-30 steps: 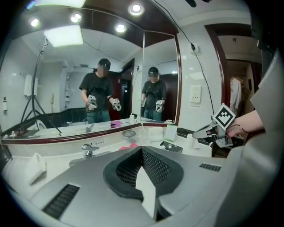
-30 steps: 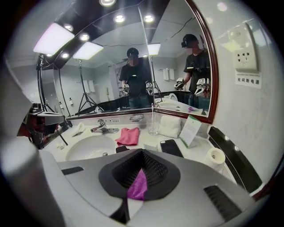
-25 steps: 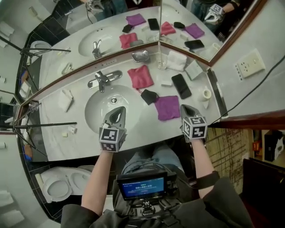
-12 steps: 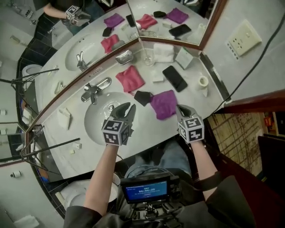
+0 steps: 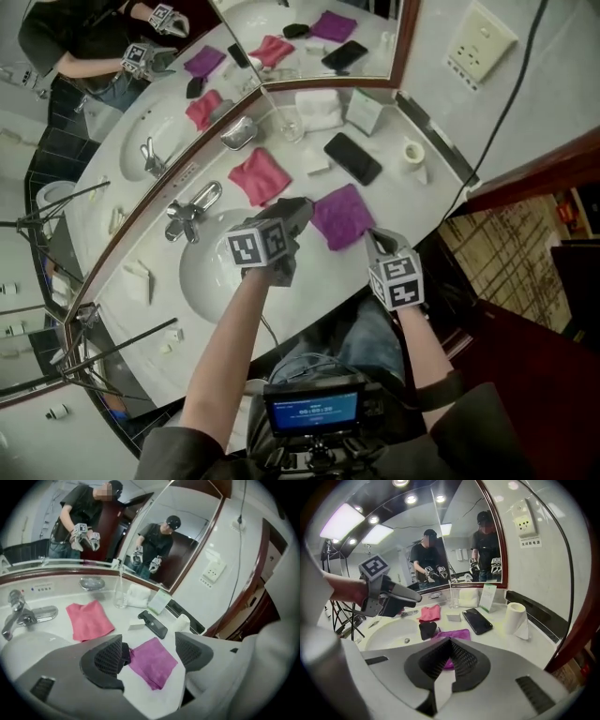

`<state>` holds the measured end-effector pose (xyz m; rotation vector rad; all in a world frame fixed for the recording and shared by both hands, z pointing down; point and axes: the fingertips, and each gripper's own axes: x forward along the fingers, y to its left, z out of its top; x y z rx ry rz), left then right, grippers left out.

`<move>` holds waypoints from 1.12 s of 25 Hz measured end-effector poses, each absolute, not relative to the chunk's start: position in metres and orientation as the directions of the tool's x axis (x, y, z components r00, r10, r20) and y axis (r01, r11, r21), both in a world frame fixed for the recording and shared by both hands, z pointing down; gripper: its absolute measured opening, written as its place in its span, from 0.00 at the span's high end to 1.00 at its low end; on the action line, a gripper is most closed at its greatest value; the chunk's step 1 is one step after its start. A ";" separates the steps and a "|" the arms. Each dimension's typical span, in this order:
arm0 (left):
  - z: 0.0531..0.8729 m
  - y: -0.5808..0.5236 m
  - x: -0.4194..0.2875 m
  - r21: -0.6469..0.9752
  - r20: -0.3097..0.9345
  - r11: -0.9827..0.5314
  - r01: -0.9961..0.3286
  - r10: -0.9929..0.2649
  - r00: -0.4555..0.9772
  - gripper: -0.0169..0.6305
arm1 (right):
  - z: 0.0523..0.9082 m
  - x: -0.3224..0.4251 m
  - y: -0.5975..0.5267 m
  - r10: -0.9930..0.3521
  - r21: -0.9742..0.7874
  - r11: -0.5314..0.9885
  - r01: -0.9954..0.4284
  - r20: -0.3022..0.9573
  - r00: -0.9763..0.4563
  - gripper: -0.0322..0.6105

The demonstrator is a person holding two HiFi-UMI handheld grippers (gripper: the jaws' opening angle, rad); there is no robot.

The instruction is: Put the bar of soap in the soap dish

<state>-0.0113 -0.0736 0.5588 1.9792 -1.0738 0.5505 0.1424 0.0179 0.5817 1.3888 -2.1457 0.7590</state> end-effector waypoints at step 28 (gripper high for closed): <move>0.703 -0.191 0.053 0.211 0.881 -0.155 -0.965 -0.397 0.256 0.32 | 0.631 0.188 0.017 -0.648 -0.275 0.270 -0.923 0.657 -0.386 0.93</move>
